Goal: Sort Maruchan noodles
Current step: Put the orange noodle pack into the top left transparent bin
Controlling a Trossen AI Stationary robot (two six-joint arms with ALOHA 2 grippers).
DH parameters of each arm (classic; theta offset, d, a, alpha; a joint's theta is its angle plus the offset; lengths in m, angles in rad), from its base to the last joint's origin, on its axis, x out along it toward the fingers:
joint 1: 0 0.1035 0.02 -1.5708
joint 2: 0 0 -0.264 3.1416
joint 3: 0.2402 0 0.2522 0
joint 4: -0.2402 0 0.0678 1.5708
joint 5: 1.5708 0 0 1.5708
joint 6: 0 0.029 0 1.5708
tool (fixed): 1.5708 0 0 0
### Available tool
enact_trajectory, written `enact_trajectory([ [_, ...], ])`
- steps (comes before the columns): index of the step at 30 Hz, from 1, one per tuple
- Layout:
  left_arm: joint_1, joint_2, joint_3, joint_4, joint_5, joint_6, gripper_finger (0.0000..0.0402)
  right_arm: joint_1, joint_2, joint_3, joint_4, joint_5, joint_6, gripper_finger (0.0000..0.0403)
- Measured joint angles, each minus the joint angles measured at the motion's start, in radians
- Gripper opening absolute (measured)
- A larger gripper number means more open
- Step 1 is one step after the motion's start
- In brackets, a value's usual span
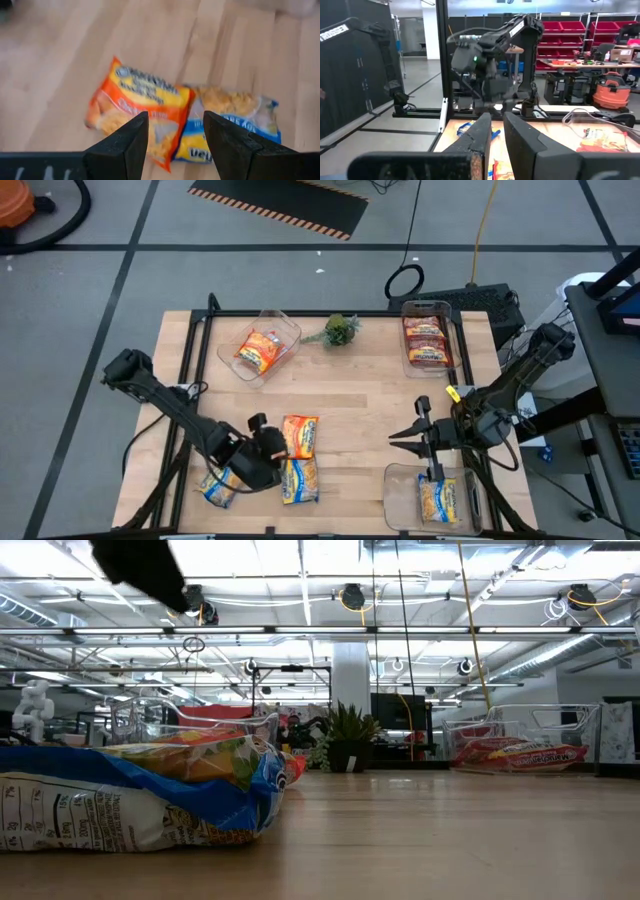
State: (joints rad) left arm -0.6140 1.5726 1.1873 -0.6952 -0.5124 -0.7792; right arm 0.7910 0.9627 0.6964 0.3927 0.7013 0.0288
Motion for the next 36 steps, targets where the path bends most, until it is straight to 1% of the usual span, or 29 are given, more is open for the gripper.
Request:
enact_trajectory([
  [5,0.004,0.055,0.000,-0.012,0.091,-0.055,0.0195,0.000,0.000,0.000,0.000,0.000,-0.008,0.0049],
  [11,0.002,0.115,0.000,-0.034,0.128,-0.189,0.0195,0.000,-0.001,0.000,0.000,-0.011,-0.015,0.0049],
  [14,0.009,0.136,0.000,-0.091,0.130,-0.208,0.0195,0.000,-0.004,0.000,0.000,-0.054,-0.010,0.0049],
  [17,0.025,0.154,0.000,-0.151,0.134,-0.233,0.0195,0.004,-0.003,0.000,-0.002,-0.063,0.010,0.0049],
  [20,0.036,0.173,-0.001,-0.148,0.170,-0.242,0.0195,0.007,-0.004,0.000,-0.002,-0.079,0.021,0.0049],
  [24,0.036,0.198,-0.001,-0.105,0.192,-0.206,0.0196,0.009,-0.004,0.000,-0.005,-0.079,0.037,0.0049],
  [27,0.042,0.220,-0.001,-0.127,0.195,-0.244,0.0197,0.009,-0.004,0.000,-0.008,-0.079,0.038,0.0049],
  [31,0.062,0.223,-0.002,-0.226,0.194,-0.325,0.0219,0.009,-0.003,0.000,-0.009,-0.079,0.038,0.0049],
  [33,0.072,0.224,-0.002,-0.238,0.194,-0.358,0.0239,0.009,-0.003,0.000,-0.012,-0.079,0.038,0.0049],
  [36,0.071,0.223,-0.002,-0.208,0.199,-0.343,0.0270,0.009,-0.003,0.000,-0.023,-0.079,0.038,0.0049],
])
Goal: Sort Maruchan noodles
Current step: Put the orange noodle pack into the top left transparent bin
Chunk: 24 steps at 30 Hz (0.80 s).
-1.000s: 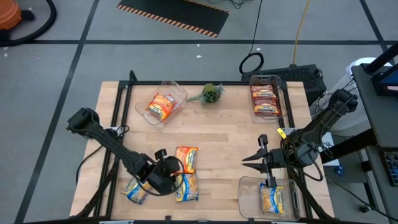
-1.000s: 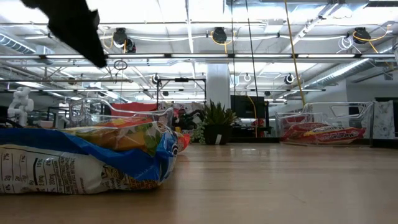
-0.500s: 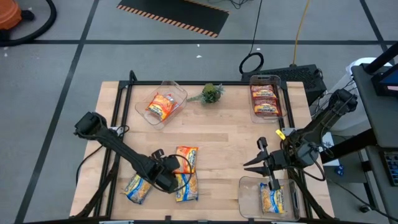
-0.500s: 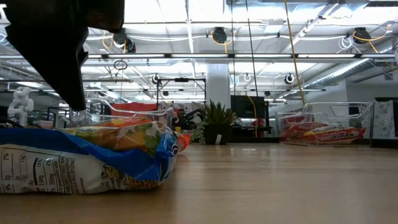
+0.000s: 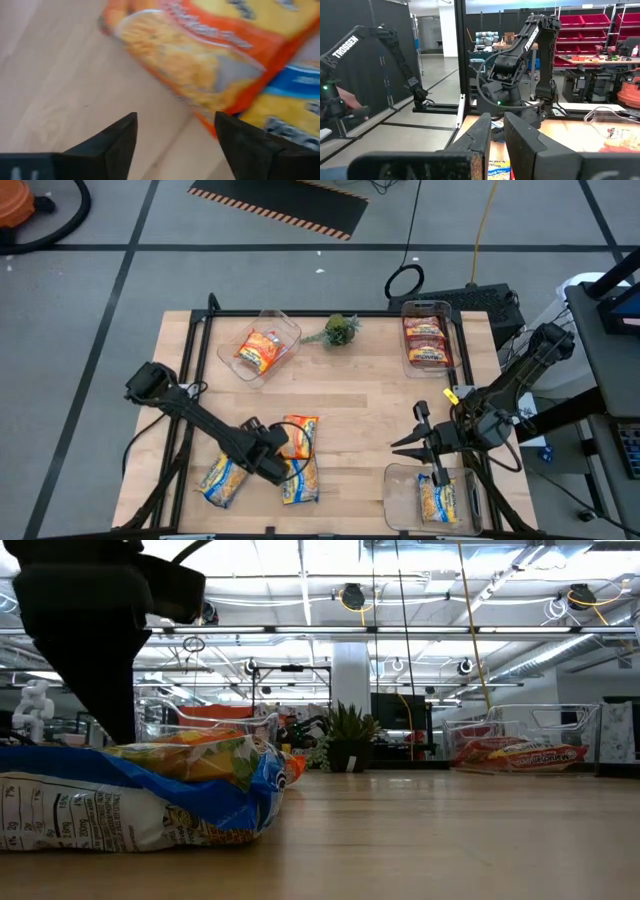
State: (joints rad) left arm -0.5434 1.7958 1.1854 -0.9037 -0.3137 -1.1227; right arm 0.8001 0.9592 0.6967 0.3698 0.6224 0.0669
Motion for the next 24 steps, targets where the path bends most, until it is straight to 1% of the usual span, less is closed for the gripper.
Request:
enact_trajectory([
  [4,-0.001,0.012,-0.029,0.122,0.059,0.067,0.0296,0.000,0.000,0.000,-0.007,0.000,0.000,0.0049],
  [8,0.007,0.025,-0.058,0.147,0.082,0.084,0.0300,0.000,0.000,0.000,-0.008,0.000,0.001,0.0049],
  [10,0.019,0.028,-0.077,0.121,0.090,0.067,0.0301,0.000,0.000,0.000,-0.008,0.000,0.014,0.0049],
  [14,0.047,0.027,-0.099,0.115,0.091,0.055,0.0301,0.000,0.000,0.000,-0.009,0.000,0.022,0.0049],
  [18,0.066,0.027,-0.100,0.118,0.088,0.079,0.0301,0.000,0.000,0.000,-0.009,0.000,0.015,0.0049],
  [20,0.074,0.026,-0.100,0.128,0.077,0.096,0.0301,0.000,0.000,0.000,-0.008,0.000,0.005,0.0049],
  [24,0.087,0.026,-0.100,0.134,0.019,0.136,0.0301,0.000,0.000,0.000,-0.009,0.000,0.000,0.0050],
])
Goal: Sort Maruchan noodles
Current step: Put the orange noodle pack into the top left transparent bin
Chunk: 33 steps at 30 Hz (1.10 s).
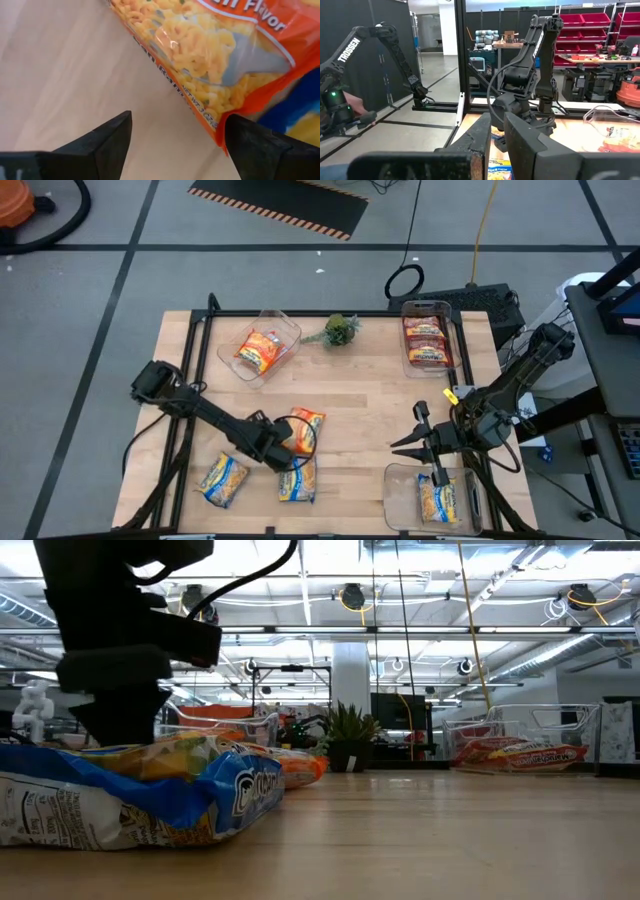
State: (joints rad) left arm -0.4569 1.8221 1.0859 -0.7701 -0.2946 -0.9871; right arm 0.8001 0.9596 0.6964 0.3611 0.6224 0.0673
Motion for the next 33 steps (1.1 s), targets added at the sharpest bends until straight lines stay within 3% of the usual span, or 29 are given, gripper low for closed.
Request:
enact_trajectory([
  [6,0.015,0.000,0.000,0.016,-0.049,0.028,0.0298,0.000,0.000,0.000,0.000,0.000,0.004,0.0050],
  [10,0.023,0.000,0.000,0.018,-0.077,0.058,0.0272,0.000,0.000,0.000,0.000,0.000,0.007,0.0050],
  [16,0.031,0.000,0.000,0.052,-0.096,0.142,0.0204,0.000,0.000,0.000,0.000,0.000,0.007,0.0050],
  [25,0.044,0.000,0.000,0.095,-0.102,0.273,0.0022,0.000,0.000,0.000,0.000,0.000,0.002,0.0050],
  [33,0.057,0.000,0.000,0.077,-0.157,0.281,0.0005,0.000,0.000,0.000,0.000,0.000,0.000,0.0050],
])
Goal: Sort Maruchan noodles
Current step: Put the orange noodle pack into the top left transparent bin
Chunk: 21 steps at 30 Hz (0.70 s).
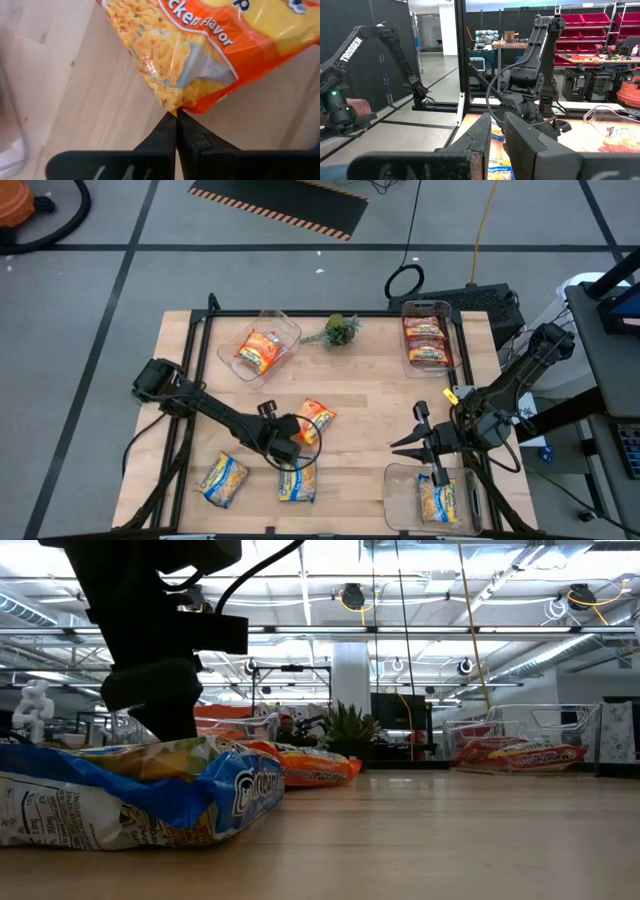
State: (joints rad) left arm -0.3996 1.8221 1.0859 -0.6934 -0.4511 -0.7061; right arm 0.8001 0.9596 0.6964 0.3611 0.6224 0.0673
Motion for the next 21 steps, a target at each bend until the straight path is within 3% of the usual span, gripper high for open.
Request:
enact_trajectory([
  [7,-0.001,-0.035,0.000,-0.072,-0.057,-0.007,0.0004,0.000,0.000,0.000,0.000,0.000,-0.006,0.0050],
  [21,0.092,-0.242,0.001,-0.076,-0.202,0.198,0.0003,0.000,0.000,0.000,-0.122,0.000,-0.001,0.0050],
])
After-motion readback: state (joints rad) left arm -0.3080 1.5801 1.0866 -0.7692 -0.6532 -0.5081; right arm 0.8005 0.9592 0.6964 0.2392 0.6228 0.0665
